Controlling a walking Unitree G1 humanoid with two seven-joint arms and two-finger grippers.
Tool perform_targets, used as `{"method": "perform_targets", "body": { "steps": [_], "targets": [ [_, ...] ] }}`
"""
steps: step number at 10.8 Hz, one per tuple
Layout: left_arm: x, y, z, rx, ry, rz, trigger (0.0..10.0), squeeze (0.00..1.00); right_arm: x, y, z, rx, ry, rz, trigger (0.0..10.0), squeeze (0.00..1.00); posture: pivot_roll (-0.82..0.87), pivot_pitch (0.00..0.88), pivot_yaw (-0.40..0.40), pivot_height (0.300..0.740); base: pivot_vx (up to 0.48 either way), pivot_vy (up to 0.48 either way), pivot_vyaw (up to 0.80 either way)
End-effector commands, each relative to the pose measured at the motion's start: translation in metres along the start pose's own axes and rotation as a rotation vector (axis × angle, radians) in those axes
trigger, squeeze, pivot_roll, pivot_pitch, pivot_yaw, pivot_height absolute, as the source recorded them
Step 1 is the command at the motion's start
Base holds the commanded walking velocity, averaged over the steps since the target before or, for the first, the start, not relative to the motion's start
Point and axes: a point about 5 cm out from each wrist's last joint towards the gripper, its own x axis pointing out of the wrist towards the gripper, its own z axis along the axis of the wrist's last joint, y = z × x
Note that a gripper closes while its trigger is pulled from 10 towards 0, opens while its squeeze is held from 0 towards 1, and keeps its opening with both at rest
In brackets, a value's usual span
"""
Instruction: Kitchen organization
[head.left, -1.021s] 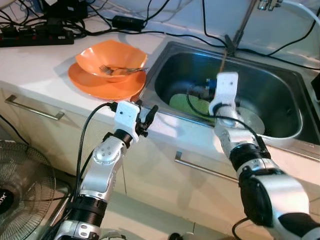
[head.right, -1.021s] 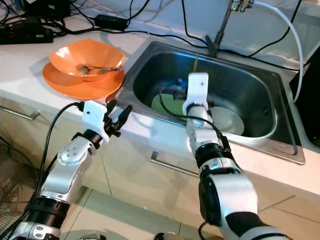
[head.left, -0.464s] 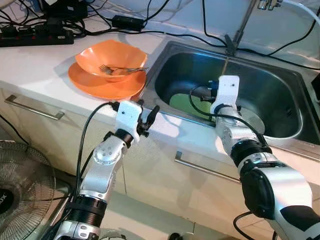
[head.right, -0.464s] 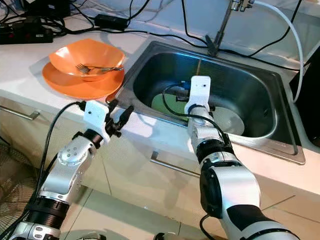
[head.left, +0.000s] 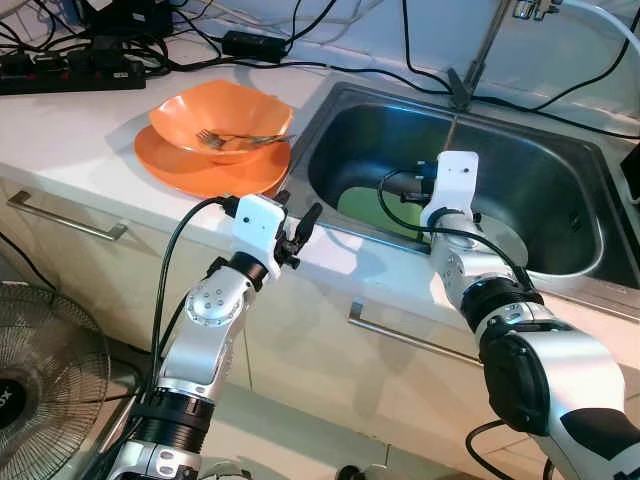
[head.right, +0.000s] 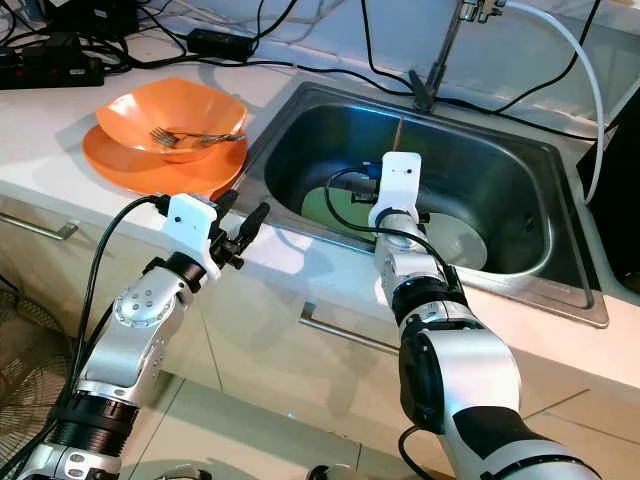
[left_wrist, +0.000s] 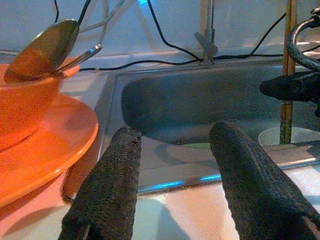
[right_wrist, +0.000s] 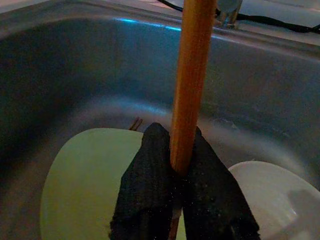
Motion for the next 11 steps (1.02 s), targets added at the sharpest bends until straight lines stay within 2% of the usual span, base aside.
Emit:
{"method": "perform_targets", "body": {
  "steps": [1, 2, 3, 4, 8, 10, 11],
  "targets": [
    [0.0, -0.003, 0.001, 0.006, 0.0, -0.016, 10.0, 0.0, 0.001, -0.003, 0.002, 0.005, 0.011, -0.011, 10.0, 1.0, 0.06, 0.046, -0.116, 0.74, 0.0, 0.0, 0.0],
    [-0.001, -0.003, 0.001, 0.006, 0.002, -0.016, 10.0, 0.0, 0.001, -0.003, 0.001, 0.005, 0.014, -0.011, 10.0, 1.0, 0.07, 0.046, -0.117, 0.74, 0.0, 0.0, 0.0],
    [-0.001, -0.003, 0.0, 0.005, 0.005, -0.018, 10.0, 0.0, 0.001, -0.002, 0.001, -0.001, 0.016, -0.009, 10.0, 0.39, 0.07, 0.044, -0.116, 0.74, 0.0, 0.0, 0.0],
    [-0.001, -0.004, 0.0, 0.005, 0.007, -0.019, 10.0, 0.0, 0.001, -0.003, 0.0, -0.007, 0.018, -0.009, 10.0, 0.0, 0.07, 0.044, -0.116, 0.74, 0.0, 0.0, 0.0],
    [-0.002, -0.005, -0.001, 0.004, 0.012, -0.024, 10.0, 0.0, 0.002, -0.002, 0.009, 0.01, -0.021, -0.01, 10.0, 0.0, 0.06, 0.044, -0.114, 0.74, 0.0, 0.0, 0.0],
    [-0.002, -0.005, -0.002, 0.003, 0.015, -0.023, 10.0, 0.0, 0.003, -0.007, 0.025, -0.009, -0.113, -0.03, 10.0, 0.0, 0.05, 0.051, -0.111, 0.74, 0.0, 0.0, 0.0],
    [-0.001, -0.005, -0.002, -0.002, 0.019, -0.029, 10.0, 0.0, 0.004, -0.014, 0.041, -0.073, -0.196, -0.054, 10.0, 0.0, 0.04, 0.059, -0.105, 0.74, 0.0, 0.0, 0.0]
  ]
}}
